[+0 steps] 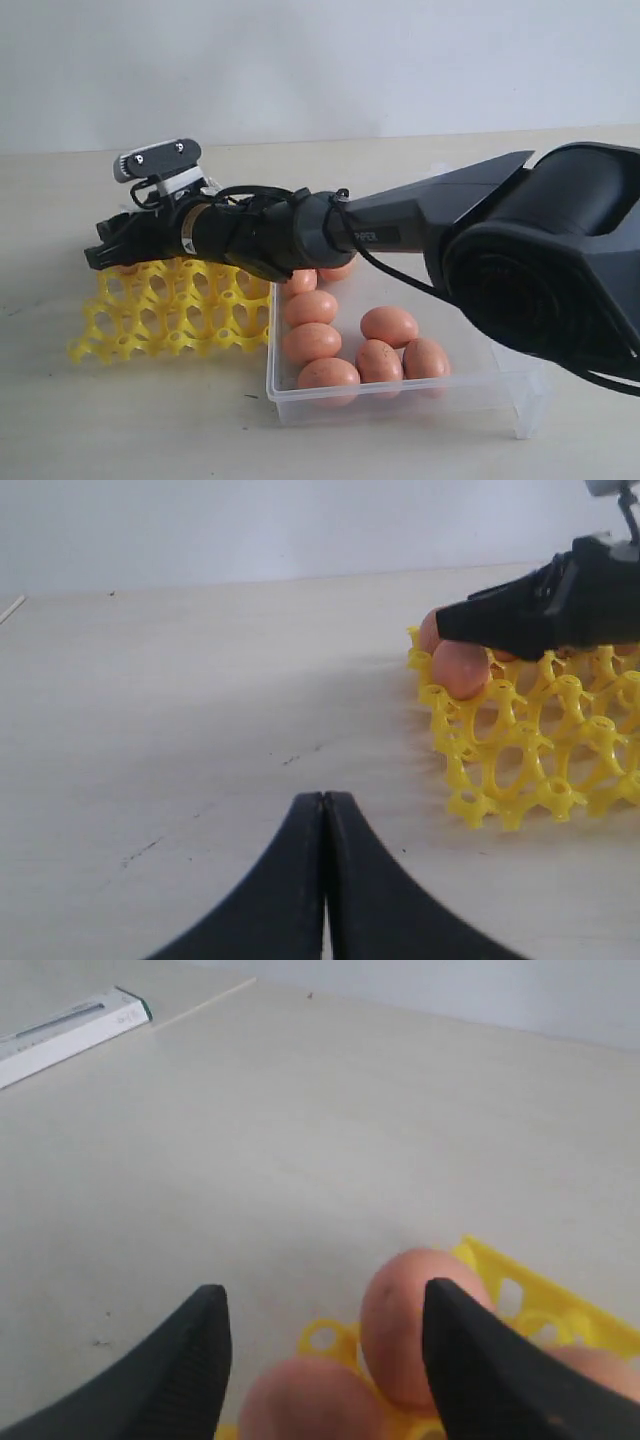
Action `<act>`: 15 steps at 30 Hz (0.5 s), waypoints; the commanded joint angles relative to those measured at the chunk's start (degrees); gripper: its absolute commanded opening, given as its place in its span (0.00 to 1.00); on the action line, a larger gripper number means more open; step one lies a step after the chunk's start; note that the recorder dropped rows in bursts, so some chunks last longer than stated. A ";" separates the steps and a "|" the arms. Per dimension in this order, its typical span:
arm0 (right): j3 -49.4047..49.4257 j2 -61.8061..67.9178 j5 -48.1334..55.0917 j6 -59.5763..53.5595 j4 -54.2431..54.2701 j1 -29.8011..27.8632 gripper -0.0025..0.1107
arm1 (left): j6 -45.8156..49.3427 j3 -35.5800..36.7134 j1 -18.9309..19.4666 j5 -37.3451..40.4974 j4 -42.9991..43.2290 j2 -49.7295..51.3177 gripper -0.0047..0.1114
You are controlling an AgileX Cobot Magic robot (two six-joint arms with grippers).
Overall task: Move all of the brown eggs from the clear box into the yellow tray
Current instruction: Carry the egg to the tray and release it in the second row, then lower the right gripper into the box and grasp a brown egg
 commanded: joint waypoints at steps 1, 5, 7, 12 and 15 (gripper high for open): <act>-0.27 -10.72 13.22 -0.17 -0.76 0.03 0.50 | -0.01 -0.23 -0.27 -0.50 -0.21 -0.13 0.04; -0.27 -21.79 48.93 -12.93 0.84 0.73 0.48 | -0.01 -0.23 -0.27 -0.50 -0.21 -0.13 0.04; -0.27 -24.08 60.91 -20.66 3.71 0.28 0.48 | -0.01 -0.23 -0.27 -0.50 -0.21 -0.13 0.04; -0.27 -24.54 88.35 -37.72 16.81 -5.00 0.48 | -0.01 -0.23 -0.27 -0.50 -0.21 -0.13 0.04; -0.27 -22.43 88.35 -44.01 19.26 -6.63 0.48 | -0.01 -0.23 -0.27 -0.50 -0.21 -0.13 0.04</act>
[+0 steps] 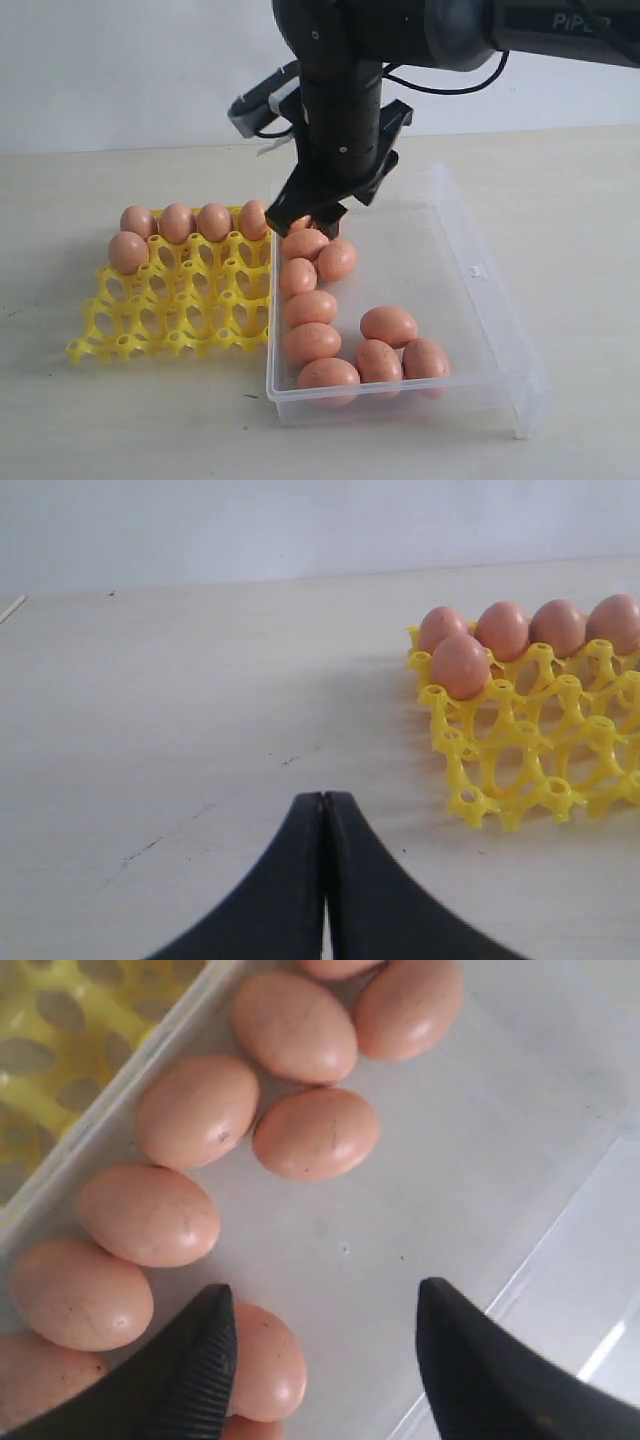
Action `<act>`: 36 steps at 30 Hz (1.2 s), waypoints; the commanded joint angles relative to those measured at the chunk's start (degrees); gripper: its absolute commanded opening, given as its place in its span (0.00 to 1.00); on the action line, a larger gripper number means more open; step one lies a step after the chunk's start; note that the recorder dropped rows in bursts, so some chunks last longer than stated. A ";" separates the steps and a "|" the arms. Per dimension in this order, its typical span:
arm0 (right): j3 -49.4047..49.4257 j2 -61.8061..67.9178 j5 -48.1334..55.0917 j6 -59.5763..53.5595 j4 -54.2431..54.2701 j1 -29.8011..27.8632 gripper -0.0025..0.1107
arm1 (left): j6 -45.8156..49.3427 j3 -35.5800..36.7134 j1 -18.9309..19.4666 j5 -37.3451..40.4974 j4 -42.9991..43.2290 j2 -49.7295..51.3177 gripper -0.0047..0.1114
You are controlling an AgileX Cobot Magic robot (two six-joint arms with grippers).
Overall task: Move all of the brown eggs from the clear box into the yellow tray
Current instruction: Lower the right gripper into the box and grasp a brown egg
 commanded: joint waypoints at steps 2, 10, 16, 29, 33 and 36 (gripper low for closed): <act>-0.02 3.40 1.53 -9.59 5.21 -2.00 0.48 | -0.01 -0.23 -0.27 -0.50 -0.21 -0.13 0.04; 0.09 9.66 1.53 -12.88 7.56 -2.00 0.49 | -0.01 -0.23 -0.27 -0.50 -0.21 -0.13 0.04; 2.61 9.32 1.53 -10.81 7.11 -1.88 0.49 | -0.01 -0.23 -0.27 -0.50 -0.21 -0.13 0.04; 15.94 3.89 -0.91 -11.69 1.80 -2.54 0.49 | -0.01 -0.23 -0.27 -0.50 -0.21 -0.13 0.04; 15.94 4.27 -2.86 -12.83 1.30 -2.52 0.41 | -0.01 -0.23 -0.27 -0.50 -0.21 -0.13 0.04; 15.94 4.27 -3.76 -13.32 0.89 -2.52 0.16 | -0.01 -0.23 -0.27 -0.50 -0.21 -0.13 0.04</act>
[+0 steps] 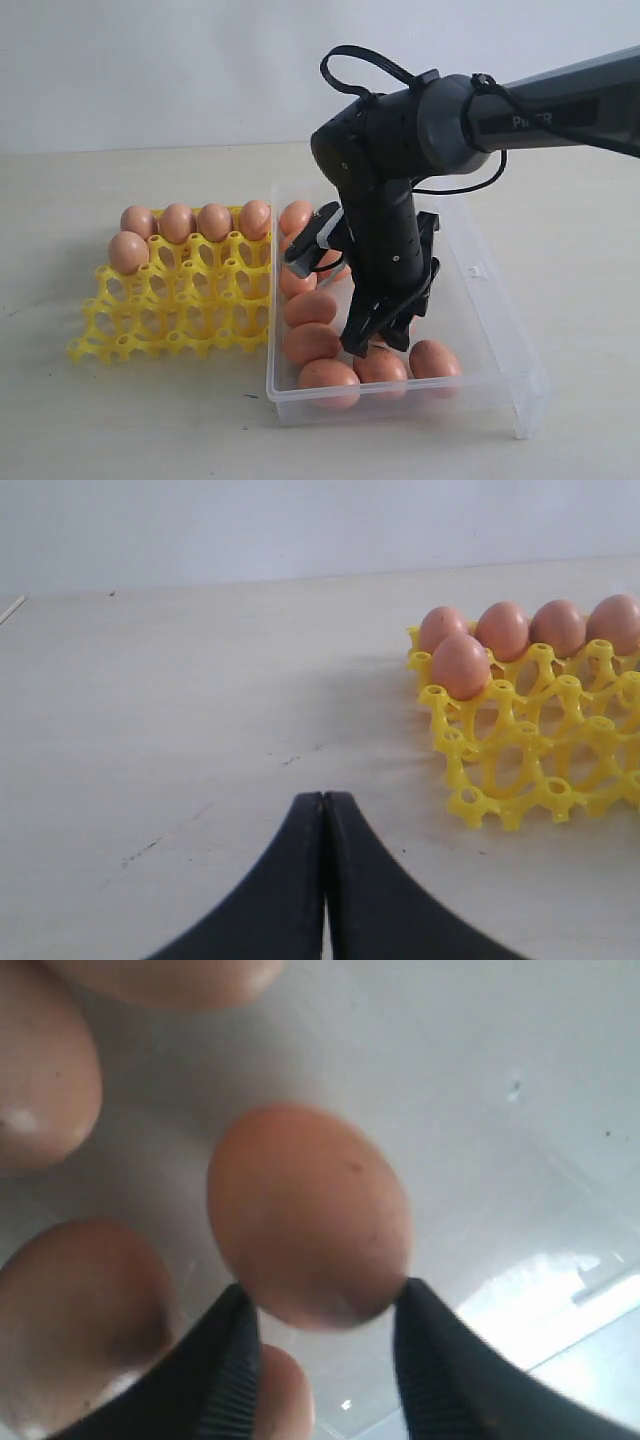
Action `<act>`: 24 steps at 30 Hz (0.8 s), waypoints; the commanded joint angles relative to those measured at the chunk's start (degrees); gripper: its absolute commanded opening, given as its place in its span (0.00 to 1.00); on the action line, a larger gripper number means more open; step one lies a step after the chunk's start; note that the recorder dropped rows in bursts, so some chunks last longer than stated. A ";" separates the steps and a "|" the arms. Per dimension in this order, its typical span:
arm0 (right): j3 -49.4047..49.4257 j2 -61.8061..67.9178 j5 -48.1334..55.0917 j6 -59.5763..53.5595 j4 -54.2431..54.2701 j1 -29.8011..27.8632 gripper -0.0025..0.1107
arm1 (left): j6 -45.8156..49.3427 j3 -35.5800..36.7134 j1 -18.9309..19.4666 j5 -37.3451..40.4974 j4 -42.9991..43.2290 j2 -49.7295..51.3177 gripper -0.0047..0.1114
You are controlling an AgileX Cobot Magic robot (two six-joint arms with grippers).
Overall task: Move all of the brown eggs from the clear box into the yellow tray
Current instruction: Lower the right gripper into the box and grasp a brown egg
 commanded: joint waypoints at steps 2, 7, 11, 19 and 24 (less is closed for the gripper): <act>0.21 0.09 -2.26 -3.26 -0.71 -0.30 0.02 | -0.01 -0.23 -0.27 -0.50 -0.21 -0.13 0.04; 0.21 -0.18 -0.57 -6.72 -0.70 -0.30 0.02 | -0.01 -0.23 -0.27 -0.50 -0.21 -0.13 0.04; 0.21 -2.93 -0.06 -3.42 -0.70 -0.30 0.11 | -0.01 -0.23 -0.27 -0.50 -0.21 -0.13 0.04; 0.21 -8.50 -7.30 5.02 5.27 -0.30 0.44 | -0.01 -0.23 -0.27 -0.50 -0.21 -0.13 0.04; 0.21 -7.75 -12.08 -19.18 11.89 -0.30 0.49 | -0.01 -0.23 -0.27 -0.50 -0.21 -0.13 0.04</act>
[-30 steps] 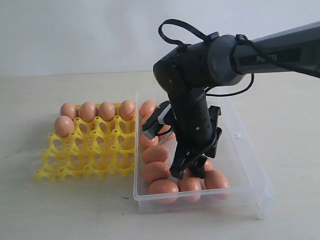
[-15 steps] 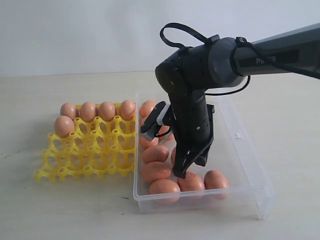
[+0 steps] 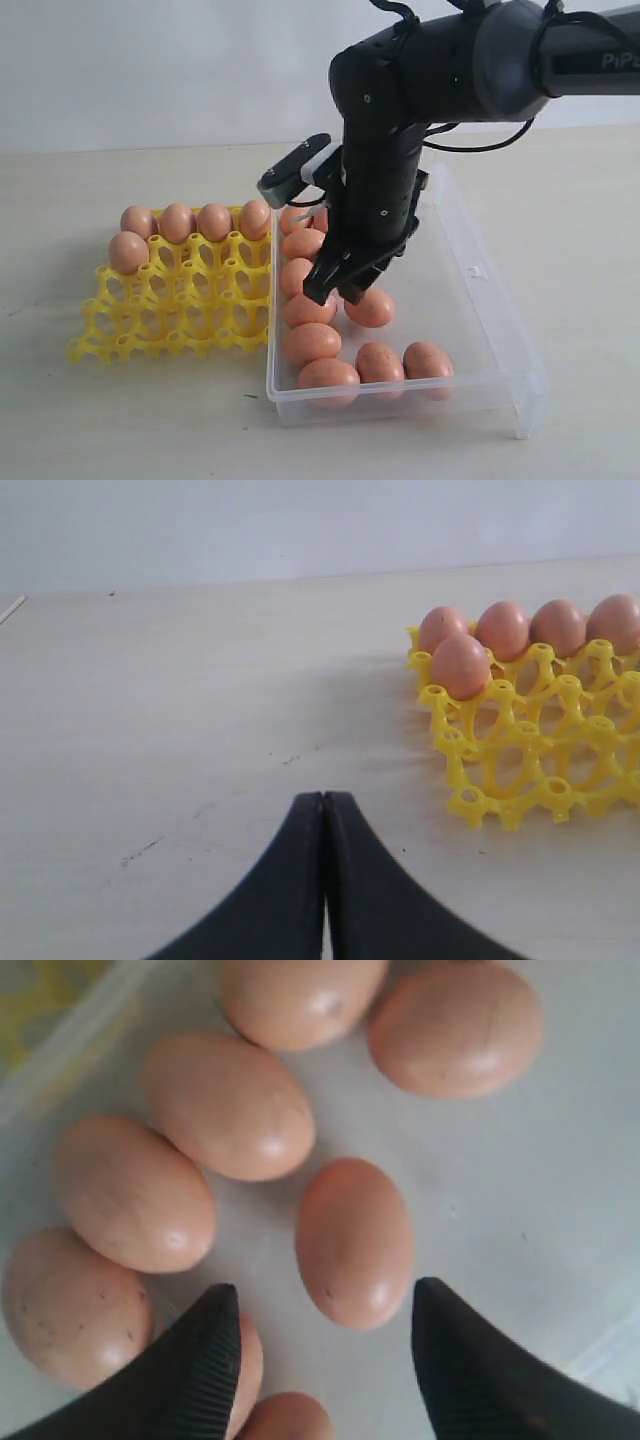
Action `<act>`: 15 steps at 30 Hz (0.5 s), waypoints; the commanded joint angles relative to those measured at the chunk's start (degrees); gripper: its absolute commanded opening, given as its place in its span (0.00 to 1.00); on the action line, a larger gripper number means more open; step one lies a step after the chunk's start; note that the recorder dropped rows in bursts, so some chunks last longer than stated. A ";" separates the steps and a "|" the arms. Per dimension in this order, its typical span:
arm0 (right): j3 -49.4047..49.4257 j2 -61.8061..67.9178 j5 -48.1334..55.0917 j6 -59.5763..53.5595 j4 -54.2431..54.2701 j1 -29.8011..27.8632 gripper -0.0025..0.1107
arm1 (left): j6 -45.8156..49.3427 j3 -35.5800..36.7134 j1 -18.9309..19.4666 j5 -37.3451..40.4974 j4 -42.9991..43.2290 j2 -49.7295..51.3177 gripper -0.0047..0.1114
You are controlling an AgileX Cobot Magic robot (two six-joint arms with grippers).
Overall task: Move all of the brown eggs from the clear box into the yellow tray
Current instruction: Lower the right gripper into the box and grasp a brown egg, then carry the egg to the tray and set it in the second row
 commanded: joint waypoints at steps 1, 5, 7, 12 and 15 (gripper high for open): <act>0.06 0.51 -3.90 -23.91 4.57 -0.19 0.49 | -0.01 -0.23 -0.27 -0.50 -0.21 -0.13 0.04; 0.06 1.36 -9.30 -36.75 4.57 -0.19 0.49 | -0.01 -0.23 -0.27 -0.50 -0.21 -0.13 0.04; 0.06 1.68 -12.94 -38.82 4.57 -0.19 0.49 | -0.01 -0.23 -0.27 -0.50 -0.21 -0.13 0.04; 0.06 2.92 -17.07 -39.27 5.07 -0.19 0.49 | -0.01 -0.23 -0.27 -0.50 -0.21 -0.13 0.04; 0.06 3.47 -16.76 -40.47 6.12 -0.19 0.49 | -0.01 -0.23 -0.27 -0.50 -0.21 -0.13 0.04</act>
